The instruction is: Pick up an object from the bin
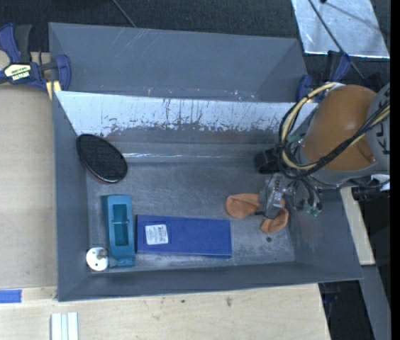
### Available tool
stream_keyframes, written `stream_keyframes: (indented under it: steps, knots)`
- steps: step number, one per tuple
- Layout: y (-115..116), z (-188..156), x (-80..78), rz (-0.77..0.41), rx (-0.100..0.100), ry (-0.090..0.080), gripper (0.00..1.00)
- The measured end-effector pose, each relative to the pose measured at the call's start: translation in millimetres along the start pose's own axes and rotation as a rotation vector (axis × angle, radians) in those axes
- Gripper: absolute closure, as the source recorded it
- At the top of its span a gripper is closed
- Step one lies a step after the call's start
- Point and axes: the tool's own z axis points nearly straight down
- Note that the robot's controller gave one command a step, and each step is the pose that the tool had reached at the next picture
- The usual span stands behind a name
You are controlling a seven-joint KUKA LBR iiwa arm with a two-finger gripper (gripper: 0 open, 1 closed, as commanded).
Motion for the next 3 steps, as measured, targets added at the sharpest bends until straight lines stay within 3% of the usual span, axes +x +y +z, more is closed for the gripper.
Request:
stream_keyframes:
  steps: [1, 2, 3]
  knots:
    - [6, -5, 8.1, -0.007, 0.001, 0.004, 1.0]
    - [30, 6, 12.8, 0.003, 0.0, 0.004, 1.0]
    - [32, -2, 15.8, -0.008, -0.002, 0.003, 1.0]
